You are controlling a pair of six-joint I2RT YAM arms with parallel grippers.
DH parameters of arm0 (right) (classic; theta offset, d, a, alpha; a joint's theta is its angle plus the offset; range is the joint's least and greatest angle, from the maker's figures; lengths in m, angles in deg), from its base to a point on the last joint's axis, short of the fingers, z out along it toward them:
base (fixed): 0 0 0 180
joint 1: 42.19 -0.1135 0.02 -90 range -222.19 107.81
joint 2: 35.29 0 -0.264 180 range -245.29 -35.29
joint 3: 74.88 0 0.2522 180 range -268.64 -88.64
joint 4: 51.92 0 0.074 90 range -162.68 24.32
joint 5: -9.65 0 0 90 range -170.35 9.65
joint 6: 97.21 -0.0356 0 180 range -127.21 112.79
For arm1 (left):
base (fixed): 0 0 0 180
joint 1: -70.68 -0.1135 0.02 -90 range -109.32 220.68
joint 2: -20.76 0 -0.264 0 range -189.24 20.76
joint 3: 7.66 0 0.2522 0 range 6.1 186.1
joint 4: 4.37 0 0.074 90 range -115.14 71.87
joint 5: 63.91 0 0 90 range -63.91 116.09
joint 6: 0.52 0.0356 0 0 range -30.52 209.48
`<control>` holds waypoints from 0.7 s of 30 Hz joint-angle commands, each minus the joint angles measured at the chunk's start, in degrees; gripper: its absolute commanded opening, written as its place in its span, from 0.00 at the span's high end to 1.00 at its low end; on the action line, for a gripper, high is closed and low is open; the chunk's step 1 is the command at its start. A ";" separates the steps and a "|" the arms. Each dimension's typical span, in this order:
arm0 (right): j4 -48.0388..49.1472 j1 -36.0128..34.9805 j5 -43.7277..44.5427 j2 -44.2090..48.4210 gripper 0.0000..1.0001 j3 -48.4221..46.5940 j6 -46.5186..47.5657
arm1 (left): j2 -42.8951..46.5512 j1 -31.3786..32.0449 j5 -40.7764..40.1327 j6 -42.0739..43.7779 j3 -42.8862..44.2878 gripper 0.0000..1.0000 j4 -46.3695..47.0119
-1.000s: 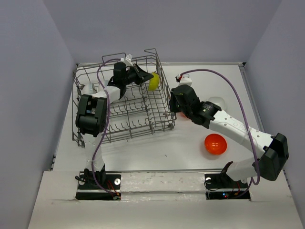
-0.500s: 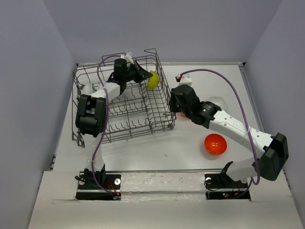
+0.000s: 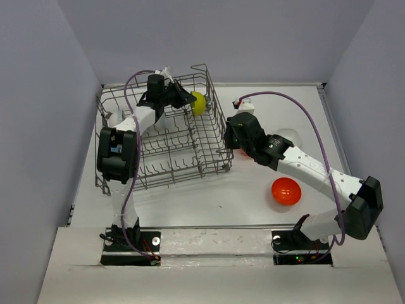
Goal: Load the bowls into the dish rack
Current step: Place the upside down bowl on the dish rack.
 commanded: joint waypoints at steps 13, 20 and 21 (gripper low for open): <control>1.85 -0.32 -4.84 -2.28 0.92 1.02 -2.66 | 7.15 -5.94 -3.53 9.67 -1.43 1.00 -9.35; 2.11 -0.32 -5.02 -2.54 0.92 0.94 -2.75 | 6.54 -6.12 -5.29 12.67 0.85 1.00 -13.58; 2.11 -0.32 -5.10 -2.54 0.92 1.02 -2.83 | 6.45 -6.12 -5.37 12.93 1.38 1.00 -13.76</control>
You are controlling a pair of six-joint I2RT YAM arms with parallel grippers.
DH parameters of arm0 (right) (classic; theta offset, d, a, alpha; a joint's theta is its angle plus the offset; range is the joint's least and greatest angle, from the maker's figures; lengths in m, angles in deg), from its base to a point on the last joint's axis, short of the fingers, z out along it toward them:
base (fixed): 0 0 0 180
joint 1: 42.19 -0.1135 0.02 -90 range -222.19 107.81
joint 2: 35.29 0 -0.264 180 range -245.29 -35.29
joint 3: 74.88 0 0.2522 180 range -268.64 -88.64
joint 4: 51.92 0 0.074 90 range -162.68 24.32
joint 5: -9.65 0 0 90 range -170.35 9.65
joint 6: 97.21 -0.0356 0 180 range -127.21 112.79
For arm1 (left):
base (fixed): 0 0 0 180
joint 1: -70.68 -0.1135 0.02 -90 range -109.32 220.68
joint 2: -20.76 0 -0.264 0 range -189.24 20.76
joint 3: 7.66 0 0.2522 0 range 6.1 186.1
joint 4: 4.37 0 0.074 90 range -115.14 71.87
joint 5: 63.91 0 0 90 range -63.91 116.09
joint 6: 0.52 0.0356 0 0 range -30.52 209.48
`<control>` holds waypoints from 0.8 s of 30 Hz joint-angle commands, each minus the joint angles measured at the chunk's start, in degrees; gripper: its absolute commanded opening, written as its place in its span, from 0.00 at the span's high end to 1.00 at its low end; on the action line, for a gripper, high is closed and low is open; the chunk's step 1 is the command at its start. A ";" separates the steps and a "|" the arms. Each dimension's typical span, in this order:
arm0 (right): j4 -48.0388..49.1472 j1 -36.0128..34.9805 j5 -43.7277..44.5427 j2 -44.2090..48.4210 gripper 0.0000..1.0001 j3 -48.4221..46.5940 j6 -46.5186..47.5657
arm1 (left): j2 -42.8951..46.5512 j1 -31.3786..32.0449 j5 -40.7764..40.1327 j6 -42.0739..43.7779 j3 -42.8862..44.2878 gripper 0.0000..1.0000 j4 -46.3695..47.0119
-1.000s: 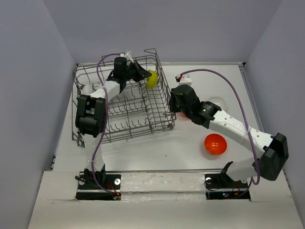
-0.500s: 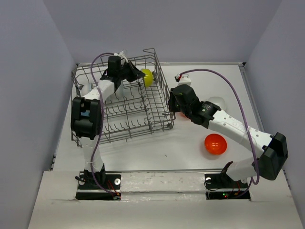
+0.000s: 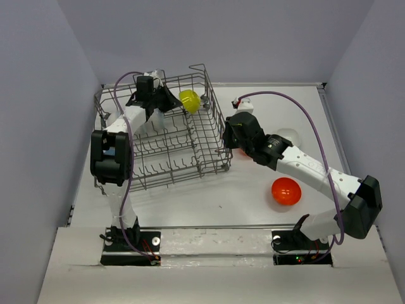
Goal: Load the bowls into the dish rack
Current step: Place the upside down bowl on the dish rack.
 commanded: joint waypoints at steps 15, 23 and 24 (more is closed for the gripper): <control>1.21 -0.32 -5.02 -2.61 0.92 0.74 -2.92 | 2.13 -1.29 -3.69 6.01 6.36 1.00 -6.80; 1.13 -0.32 -5.19 -2.61 0.92 0.21 -2.84 | 5.74 -0.41 -3.17 6.54 9.08 0.86 -6.36; 1.04 -0.32 -5.11 -2.18 0.92 0.21 -2.92 | 6.44 -0.15 -3.08 6.72 9.96 0.83 -6.45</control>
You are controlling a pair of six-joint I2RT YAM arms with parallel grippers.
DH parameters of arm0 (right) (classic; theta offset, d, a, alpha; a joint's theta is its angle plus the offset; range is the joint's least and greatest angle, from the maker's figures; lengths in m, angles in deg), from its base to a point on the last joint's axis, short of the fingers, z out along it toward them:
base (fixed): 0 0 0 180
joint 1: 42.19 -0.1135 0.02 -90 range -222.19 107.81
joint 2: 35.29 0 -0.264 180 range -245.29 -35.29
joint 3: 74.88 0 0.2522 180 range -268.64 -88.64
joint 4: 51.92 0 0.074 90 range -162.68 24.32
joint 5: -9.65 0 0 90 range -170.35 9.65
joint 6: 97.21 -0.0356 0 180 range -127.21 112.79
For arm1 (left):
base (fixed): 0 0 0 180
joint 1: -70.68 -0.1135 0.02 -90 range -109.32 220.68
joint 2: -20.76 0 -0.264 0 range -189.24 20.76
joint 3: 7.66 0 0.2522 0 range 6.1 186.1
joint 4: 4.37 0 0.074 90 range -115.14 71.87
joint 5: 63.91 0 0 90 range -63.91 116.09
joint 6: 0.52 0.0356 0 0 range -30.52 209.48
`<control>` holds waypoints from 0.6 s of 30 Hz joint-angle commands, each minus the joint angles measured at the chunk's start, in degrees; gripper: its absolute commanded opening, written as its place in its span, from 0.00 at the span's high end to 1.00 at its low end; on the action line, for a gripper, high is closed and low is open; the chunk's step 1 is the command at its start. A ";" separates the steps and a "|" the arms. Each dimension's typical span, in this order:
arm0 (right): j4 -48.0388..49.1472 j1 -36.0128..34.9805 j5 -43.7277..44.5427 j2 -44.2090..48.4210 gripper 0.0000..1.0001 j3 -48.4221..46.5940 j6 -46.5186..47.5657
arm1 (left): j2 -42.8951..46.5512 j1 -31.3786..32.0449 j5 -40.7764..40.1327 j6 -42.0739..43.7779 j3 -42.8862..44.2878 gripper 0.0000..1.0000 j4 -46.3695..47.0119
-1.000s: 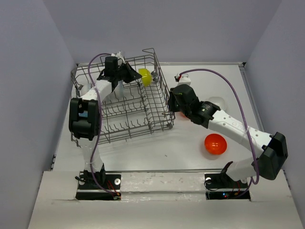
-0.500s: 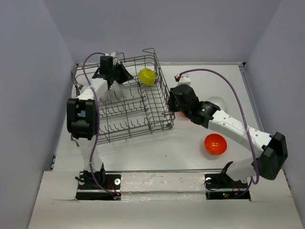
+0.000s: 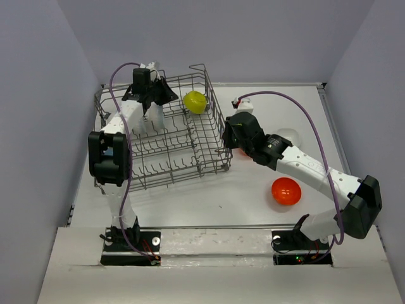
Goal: Load the bowls into the dish rack
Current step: Place the upside down bowl on the dish rack.
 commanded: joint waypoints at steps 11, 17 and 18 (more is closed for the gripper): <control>0.58 -0.32 -3.62 1.12 0.45 -1.79 -2.55 | 13.47 3.67 3.69 0.91 5.16 0.72 4.39; -0.74 -0.32 -1.95 3.32 0.34 -5.92 -1.59 | 18.66 4.29 3.43 -0.41 2.18 0.71 6.96; -1.35 -0.32 -0.90 3.84 0.33 -7.05 -1.41 | 20.05 4.46 2.82 -0.24 1.13 0.71 7.48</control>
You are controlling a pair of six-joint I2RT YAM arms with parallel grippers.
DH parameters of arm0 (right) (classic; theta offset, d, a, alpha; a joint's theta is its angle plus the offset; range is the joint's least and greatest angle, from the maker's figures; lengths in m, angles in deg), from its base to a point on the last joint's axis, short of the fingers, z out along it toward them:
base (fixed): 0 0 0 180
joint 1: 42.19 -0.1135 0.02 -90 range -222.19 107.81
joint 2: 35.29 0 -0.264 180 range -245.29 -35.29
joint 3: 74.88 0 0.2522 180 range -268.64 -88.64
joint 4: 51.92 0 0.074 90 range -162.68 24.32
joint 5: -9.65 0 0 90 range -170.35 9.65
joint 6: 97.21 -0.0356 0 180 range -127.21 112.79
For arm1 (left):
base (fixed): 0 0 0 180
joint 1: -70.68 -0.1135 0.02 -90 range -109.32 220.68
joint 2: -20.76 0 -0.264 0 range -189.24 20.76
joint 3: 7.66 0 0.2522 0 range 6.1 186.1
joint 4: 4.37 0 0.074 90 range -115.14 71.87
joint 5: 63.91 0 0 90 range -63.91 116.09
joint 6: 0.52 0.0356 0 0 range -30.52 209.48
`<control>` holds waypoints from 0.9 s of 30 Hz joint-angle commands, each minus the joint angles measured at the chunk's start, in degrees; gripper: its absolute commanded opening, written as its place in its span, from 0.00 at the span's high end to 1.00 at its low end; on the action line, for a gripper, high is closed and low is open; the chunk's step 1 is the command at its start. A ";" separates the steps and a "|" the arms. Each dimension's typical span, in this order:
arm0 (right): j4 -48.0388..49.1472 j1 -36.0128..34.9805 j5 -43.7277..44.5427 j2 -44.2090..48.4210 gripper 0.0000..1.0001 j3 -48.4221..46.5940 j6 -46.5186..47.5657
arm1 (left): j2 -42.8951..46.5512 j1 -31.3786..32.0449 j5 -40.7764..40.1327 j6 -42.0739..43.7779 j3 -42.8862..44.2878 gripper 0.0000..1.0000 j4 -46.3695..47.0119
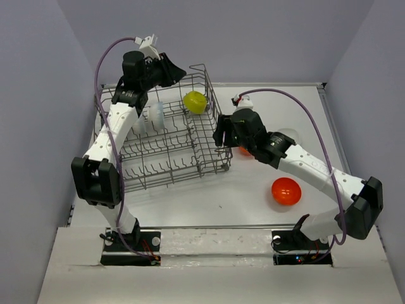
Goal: Load the bowls into the dish rack
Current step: Place the upside down bowl on the dish rack, then pick up the bowl from the center of the board.
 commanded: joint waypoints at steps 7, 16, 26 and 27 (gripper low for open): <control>-3.49 -0.41 7.30 6.81 0.30 -9.69 1.75 | 10.12 2.40 -4.53 -0.08 -5.98 0.68 7.92; -9.29 -0.41 37.17 14.63 0.30 -6.45 0.87 | 16.36 7.23 -13.06 2.90 -13.01 0.67 12.13; -9.47 22.51 23.24 10.08 0.31 4.98 -7.04 | 23.31 13.12 -17.54 6.68 -14.43 0.65 12.58; -8.77 25.66 21.92 9.29 0.30 5.69 -7.65 | 24.18 13.30 -17.98 6.86 -14.43 0.64 12.23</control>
